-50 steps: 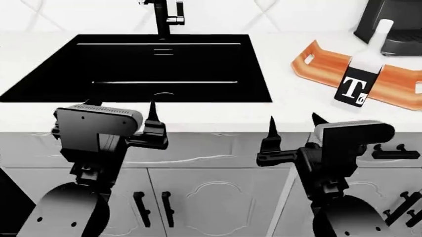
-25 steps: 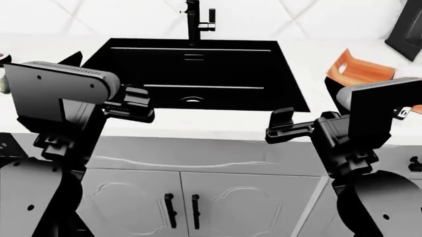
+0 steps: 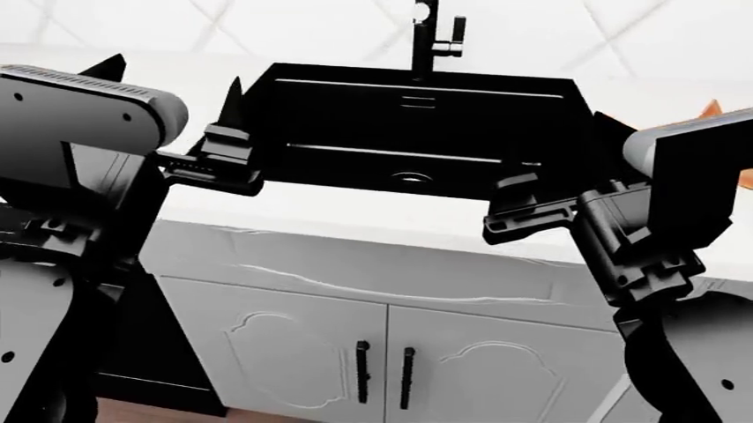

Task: Pick up the fruits and vegetables and place them in the sink. Turn on the sink faucet to wash them. Then turn the sink off and put them in the tray.

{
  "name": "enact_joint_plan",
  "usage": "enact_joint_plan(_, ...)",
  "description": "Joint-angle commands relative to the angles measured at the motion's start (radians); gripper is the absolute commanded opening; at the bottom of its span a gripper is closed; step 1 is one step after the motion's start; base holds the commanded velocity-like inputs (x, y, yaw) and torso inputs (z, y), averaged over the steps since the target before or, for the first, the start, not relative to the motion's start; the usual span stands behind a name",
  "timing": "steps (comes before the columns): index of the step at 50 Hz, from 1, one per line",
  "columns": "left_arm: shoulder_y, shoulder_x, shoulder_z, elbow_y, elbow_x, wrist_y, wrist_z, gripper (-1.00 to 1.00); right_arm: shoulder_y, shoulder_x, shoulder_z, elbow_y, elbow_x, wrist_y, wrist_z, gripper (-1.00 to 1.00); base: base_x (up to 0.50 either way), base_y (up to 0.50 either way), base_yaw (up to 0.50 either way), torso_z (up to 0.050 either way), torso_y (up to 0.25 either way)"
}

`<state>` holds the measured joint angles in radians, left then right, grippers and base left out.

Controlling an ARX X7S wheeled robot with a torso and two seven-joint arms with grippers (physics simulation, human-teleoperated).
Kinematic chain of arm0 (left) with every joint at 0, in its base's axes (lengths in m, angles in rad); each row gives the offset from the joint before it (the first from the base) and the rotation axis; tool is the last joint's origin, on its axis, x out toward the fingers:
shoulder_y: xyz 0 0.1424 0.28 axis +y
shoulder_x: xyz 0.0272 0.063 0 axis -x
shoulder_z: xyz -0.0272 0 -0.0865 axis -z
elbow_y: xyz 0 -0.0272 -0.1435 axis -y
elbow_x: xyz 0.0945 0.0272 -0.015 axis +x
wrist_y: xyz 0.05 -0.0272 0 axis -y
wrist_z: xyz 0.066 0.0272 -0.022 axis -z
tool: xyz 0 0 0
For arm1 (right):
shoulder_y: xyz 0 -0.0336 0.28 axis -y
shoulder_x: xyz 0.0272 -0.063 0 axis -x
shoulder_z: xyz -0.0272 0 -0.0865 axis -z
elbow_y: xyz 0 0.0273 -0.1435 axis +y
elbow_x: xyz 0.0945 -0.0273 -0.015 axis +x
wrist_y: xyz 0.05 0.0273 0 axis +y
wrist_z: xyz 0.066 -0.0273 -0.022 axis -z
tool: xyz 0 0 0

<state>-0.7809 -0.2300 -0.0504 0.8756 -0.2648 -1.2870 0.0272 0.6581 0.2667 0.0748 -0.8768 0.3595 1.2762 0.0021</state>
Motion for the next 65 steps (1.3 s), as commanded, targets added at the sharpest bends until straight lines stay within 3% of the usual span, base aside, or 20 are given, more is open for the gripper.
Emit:
enact_joint_plan(1, -0.031, -0.009, -0.013, 0.012, -0.014, -0.031, 0.002, 1.0, 0.01, 0.002, 0.003, -0.009, 0.018, 0.01, -0.002, 1.0, -0.02, 0.5, 0.0, 0.05, 0.0)
enact_joint_plan(15, -0.037, -0.02, 0.013, 0.005, -0.012, -0.038, -0.015, 1.0, 0.027, 0.005, 0.012, -0.021, 0.04, 0.029, -0.004, 1.0, 0.03, 0.51, 0.0, 0.049, 0.0)
enact_joint_plan(27, -0.059, -0.022, 0.074, -0.027, 0.001, -0.104, -0.06, 1.0, 0.017, 0.01, 0.006, -0.017, 0.042, 0.027, 0.007, 1.0, 0.2, 0.5, 0.0, 0.001, 0.0)
enact_joint_plan(35, -0.074, 0.001, 0.038, -0.018, -0.011, -0.09, -0.055, 1.0, 0.012, 0.012, 0.017, -0.023, 0.049, 0.035, 0.011, 1.0, 0.22, 0.49, 0.0, 0.0, 0.0)
enact_joint_plan(42, -0.126, 0.045, -0.048, -0.023, -0.05, -0.213, -0.036, 1.0, 0.005, 0.016, 0.012, -0.019, 0.049, 0.026, 0.016, 1.0, 0.22, 0.49, 0.0, 0.0, 0.0)
enact_joint_plan(60, -0.206, 0.005, -0.038, -0.043, -0.069, -0.274, -0.053, 1.0, 0.119, 0.034, 0.055, -0.053, 0.117, 0.189, 0.003, 1.0, 0.24, 0.47, 0.0, 0.0, 0.0)
enact_joint_plan(65, -0.234, -0.024, -0.064, -0.06, -0.194, -0.283, -0.132, 1.0, 0.164, 0.039, 0.064, -0.063, 0.137, 0.24, 0.004, 1.0, 0.25, 0.45, 0.0, 0.0, 0.0)
